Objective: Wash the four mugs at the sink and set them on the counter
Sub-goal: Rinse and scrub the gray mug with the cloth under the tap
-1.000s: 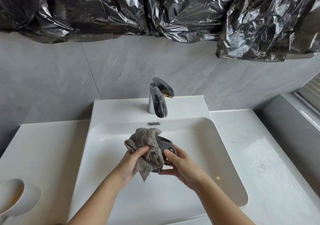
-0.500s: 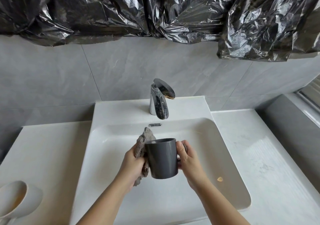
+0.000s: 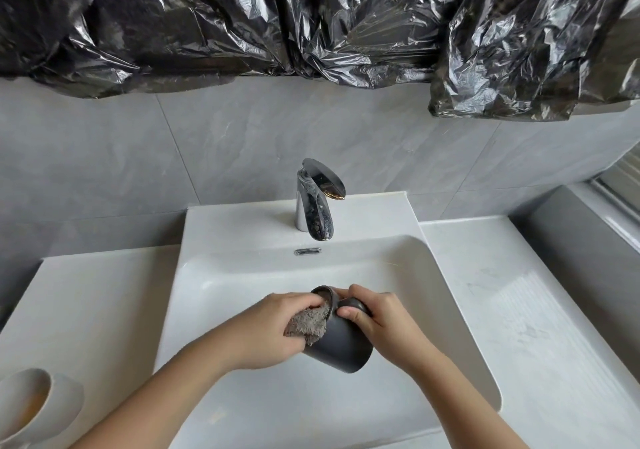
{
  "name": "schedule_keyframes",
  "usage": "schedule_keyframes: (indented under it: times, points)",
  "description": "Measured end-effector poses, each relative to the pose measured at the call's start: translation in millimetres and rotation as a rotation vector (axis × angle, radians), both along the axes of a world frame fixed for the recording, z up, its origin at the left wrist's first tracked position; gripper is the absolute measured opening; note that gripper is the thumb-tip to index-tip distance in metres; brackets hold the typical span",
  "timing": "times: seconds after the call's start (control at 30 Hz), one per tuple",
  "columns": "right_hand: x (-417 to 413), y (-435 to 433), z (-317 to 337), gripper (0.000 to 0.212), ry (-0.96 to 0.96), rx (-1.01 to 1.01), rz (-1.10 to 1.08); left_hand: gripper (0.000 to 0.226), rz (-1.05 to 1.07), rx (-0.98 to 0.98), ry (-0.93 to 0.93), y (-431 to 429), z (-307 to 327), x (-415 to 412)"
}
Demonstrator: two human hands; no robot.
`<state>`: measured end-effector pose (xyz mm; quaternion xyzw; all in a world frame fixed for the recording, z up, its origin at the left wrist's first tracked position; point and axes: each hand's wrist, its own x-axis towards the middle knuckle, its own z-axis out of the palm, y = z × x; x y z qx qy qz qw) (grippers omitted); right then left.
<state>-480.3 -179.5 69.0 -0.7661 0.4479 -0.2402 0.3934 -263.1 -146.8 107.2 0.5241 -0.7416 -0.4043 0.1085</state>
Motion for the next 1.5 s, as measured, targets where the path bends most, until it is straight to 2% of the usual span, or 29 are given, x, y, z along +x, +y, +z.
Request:
schedule_keyframes:
  times: [0.07,0.13,0.23,0.4,0.53,0.67,0.77,0.83,0.9,1.03,1.13,1.27,1.37,1.5]
  points:
    - [-1,-3,6,0.025,0.038,-0.046,0.036,0.042,-0.02,0.153,0.092,-3,-3,-1]
    - [1,-5,9,0.013,0.093,-0.101,0.076,0.035,-0.073,0.247,0.056,-6,-5,-7]
    - [7,-8,9,0.044,0.128,-0.167,0.096,0.041,-0.143,0.358,-0.066,-13,-11,-20]
    - [0,-20,0,0.048,0.121,-0.157,0.078,0.038,-0.117,0.398,-0.02,-22,-22,-28]
    - [-3,-21,-4,0.032,0.107,-0.051,0.043,0.04,-0.115,0.393,0.112,-26,-24,-28]
    - [-4,-22,-12,0.024,0.025,0.048,-0.049,0.036,0.01,0.394,0.298,-32,-25,-19]
    - [1,-21,-9,0.036,-0.059,0.249,-0.107,0.018,0.064,0.425,0.336,-38,-22,-11]
    - [5,-20,-4,0.042,-0.153,0.426,-0.169,0.018,0.084,0.409,0.358,-40,-21,-8]
    - [8,-20,0,0.047,-0.238,0.531,-0.265,0.022,0.197,0.328,0.451,-38,-22,-8]
    - [0,-17,-2,0.055,-0.435,0.623,-0.523,0.017,0.842,0.252,0.861,-30,-37,-3]
    - [-6,-8,-10,0.056,-0.714,0.718,-0.688,0.022,1.125,0.379,0.904,-13,-62,-1]
    - [12,9,-15,0.052,-1.07,0.788,-0.758,0.029,1.209,0.674,1.073,10,-72,-21]
    - [30,18,-20,0.049,-1.016,0.679,-0.699,0.033,1.217,0.809,1.229,13,-62,-42]
    - [38,33,-27,0.04,-0.735,0.375,-0.54,0.053,1.231,0.748,1.298,9,-56,-47]
